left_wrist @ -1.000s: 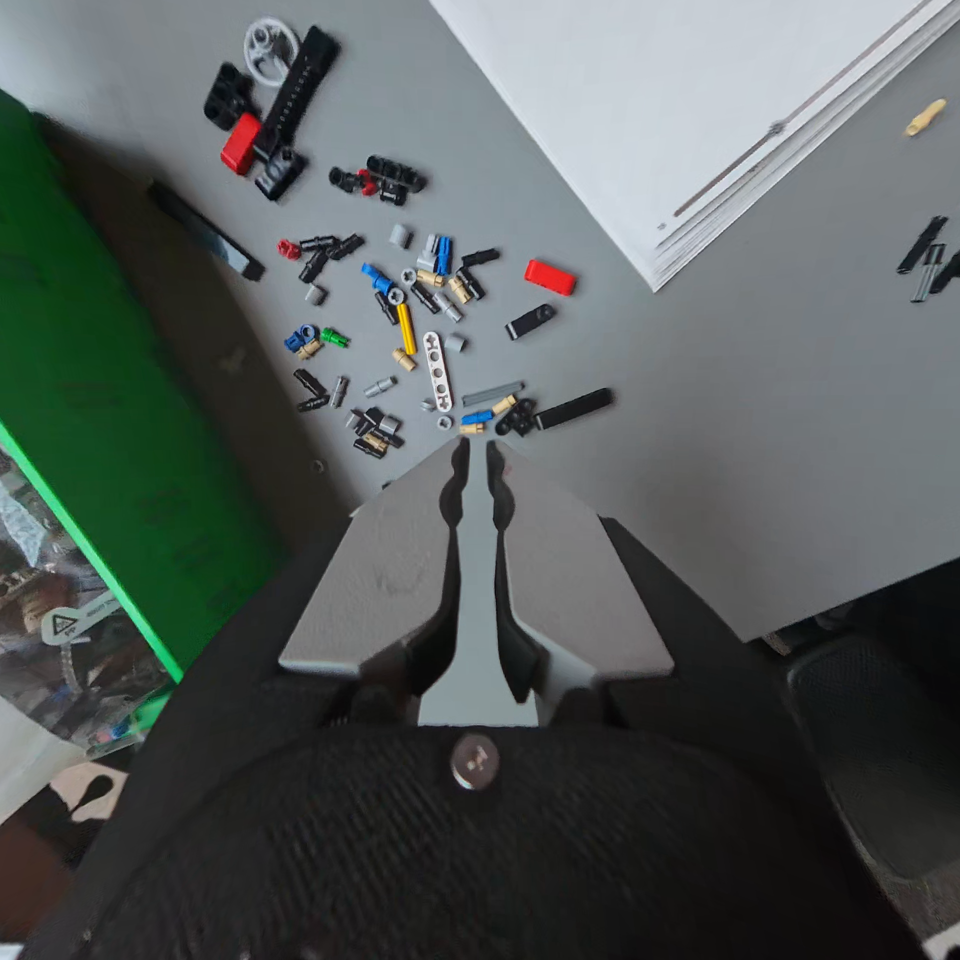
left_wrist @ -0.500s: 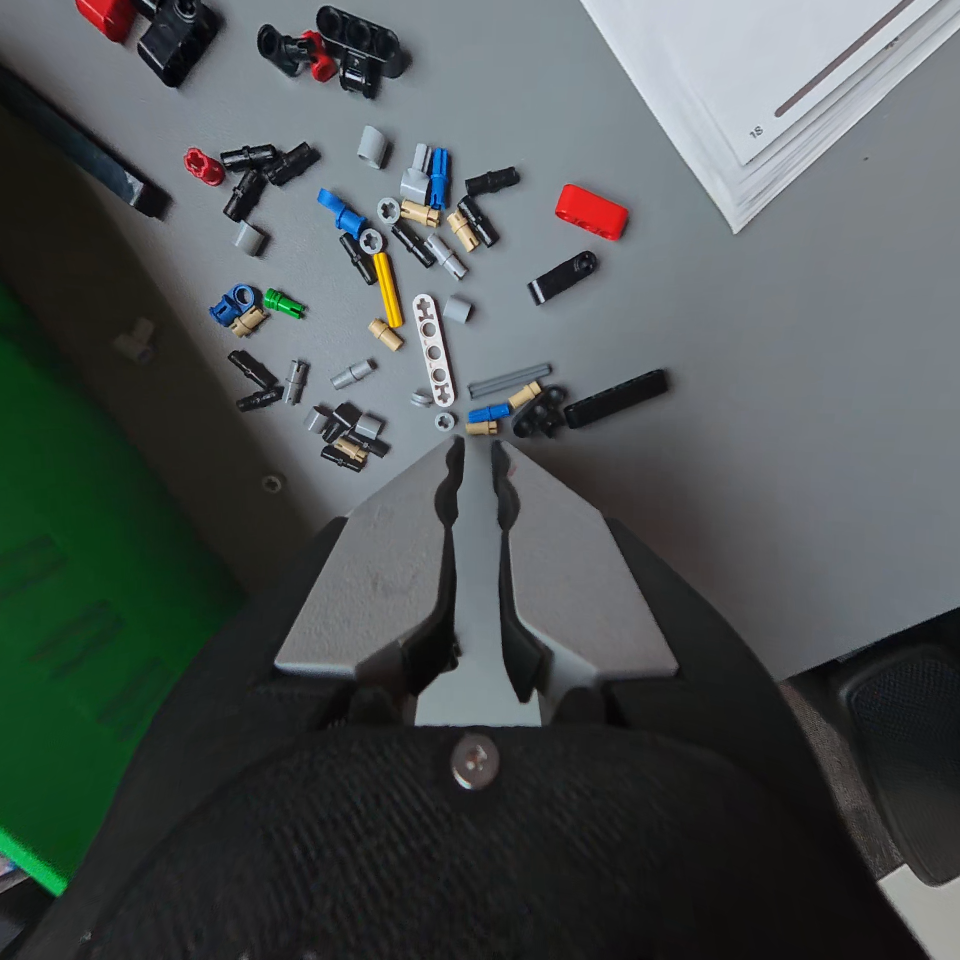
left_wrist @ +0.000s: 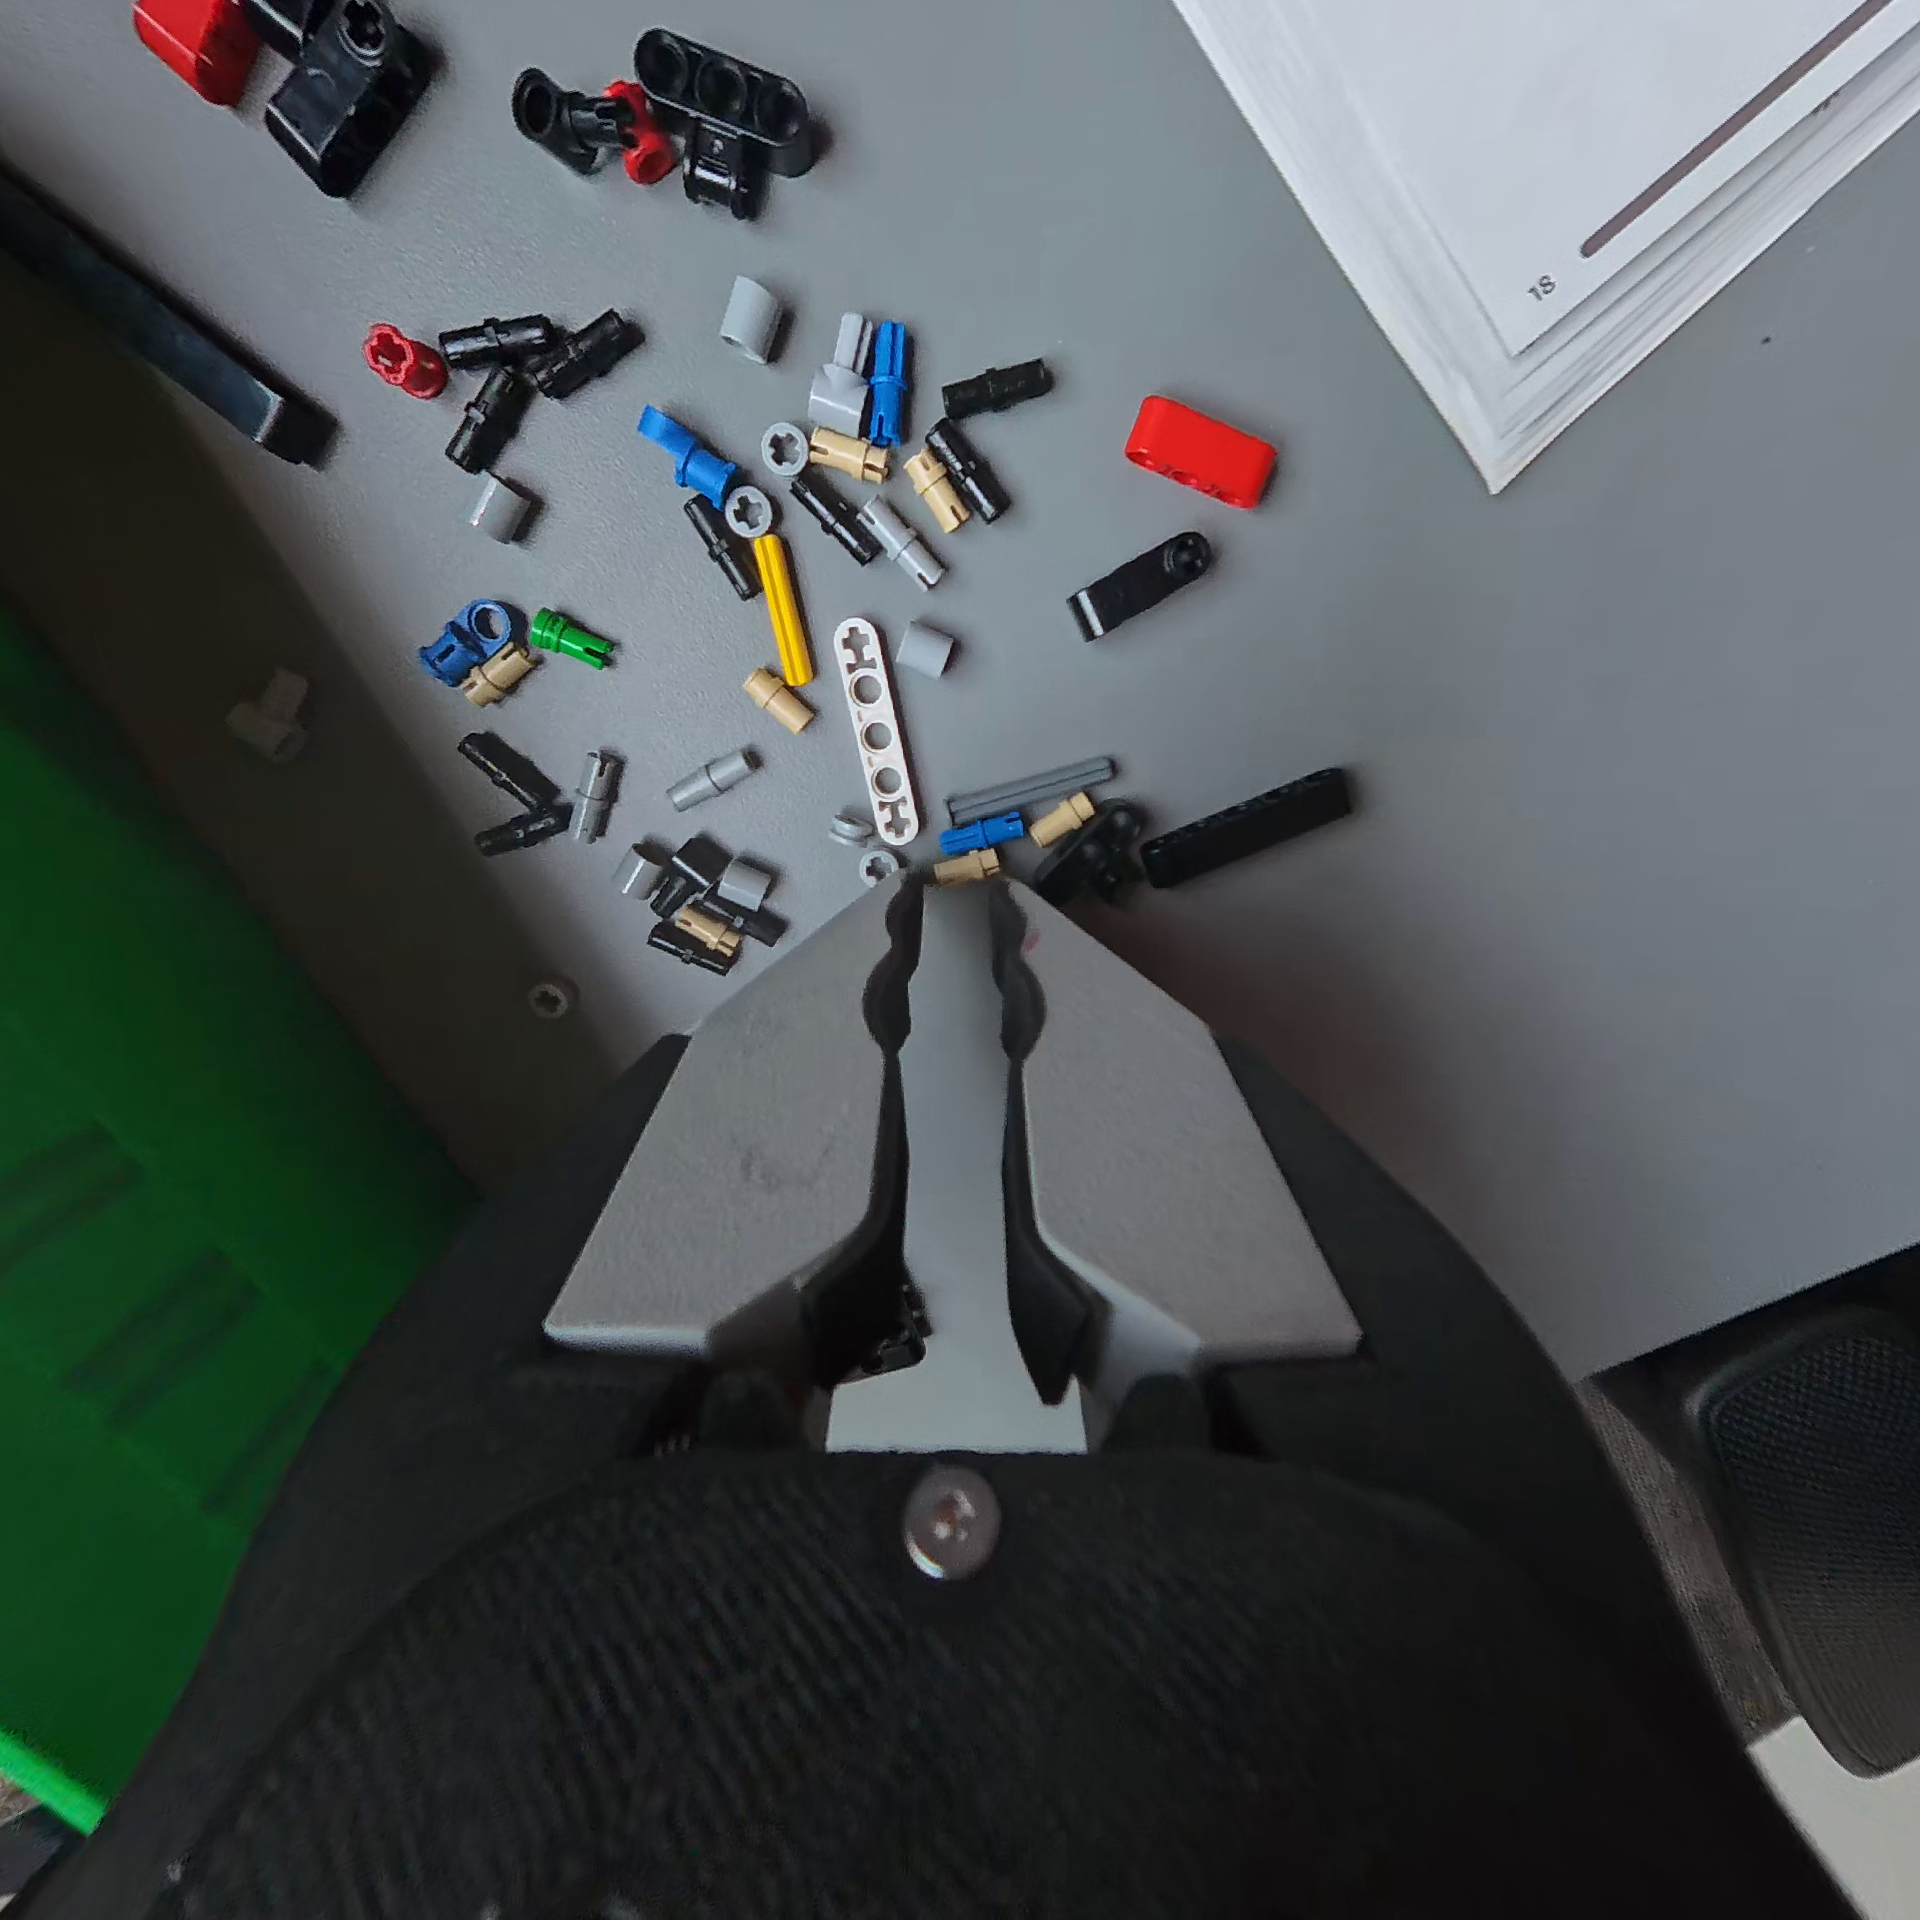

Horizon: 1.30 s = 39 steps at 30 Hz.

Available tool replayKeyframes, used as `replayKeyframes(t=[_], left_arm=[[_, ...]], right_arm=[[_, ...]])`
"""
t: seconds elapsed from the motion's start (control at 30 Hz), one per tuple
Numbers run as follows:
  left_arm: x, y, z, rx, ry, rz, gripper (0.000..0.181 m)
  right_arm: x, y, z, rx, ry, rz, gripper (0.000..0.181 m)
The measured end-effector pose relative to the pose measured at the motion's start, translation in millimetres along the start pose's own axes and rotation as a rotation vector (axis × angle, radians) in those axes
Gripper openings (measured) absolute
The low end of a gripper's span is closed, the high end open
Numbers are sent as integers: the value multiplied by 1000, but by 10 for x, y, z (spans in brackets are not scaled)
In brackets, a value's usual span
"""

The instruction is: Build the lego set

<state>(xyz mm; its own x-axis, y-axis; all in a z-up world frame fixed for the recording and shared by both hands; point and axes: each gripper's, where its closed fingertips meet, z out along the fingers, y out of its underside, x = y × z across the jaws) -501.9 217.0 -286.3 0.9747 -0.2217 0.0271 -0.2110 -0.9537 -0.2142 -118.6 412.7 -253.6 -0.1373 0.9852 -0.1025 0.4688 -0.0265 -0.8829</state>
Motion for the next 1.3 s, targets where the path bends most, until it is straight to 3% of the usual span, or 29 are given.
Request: replayKeyframes(t=[0.57, 0.67, 0.77, 0.87, 0.97, 1.13, 1.3], left_arm=[[8, -9, -66, 15, 5, -13, 10], [309, -192, -231, 108, 86, 47, 9], [881, -493, -320, 209, 162, 250, 9], [1454, -771, -214, 250, 225, 427, 9], [1796, -1027, -59, 294, 245, 551, 9], [1956, -1080, 223, 247, 295, 605, 10], [1909, -1052, 305, 226, 288, 599, 14]], right_arm=[[-6, 5, -1, -3, -3, -3, 34], [-7, 7, 1, -4, -1, -6, 34], [-8, 13, 5, -8, -3, -5, 34], [-8, 14, 7, -11, -2, -7, 34], [-7, 15, 8, -11, 3, -10, 34], [-24, 16, 3, -10, -3, -11, 33], [-37, 20, 8, -14, -11, -13, 33]])
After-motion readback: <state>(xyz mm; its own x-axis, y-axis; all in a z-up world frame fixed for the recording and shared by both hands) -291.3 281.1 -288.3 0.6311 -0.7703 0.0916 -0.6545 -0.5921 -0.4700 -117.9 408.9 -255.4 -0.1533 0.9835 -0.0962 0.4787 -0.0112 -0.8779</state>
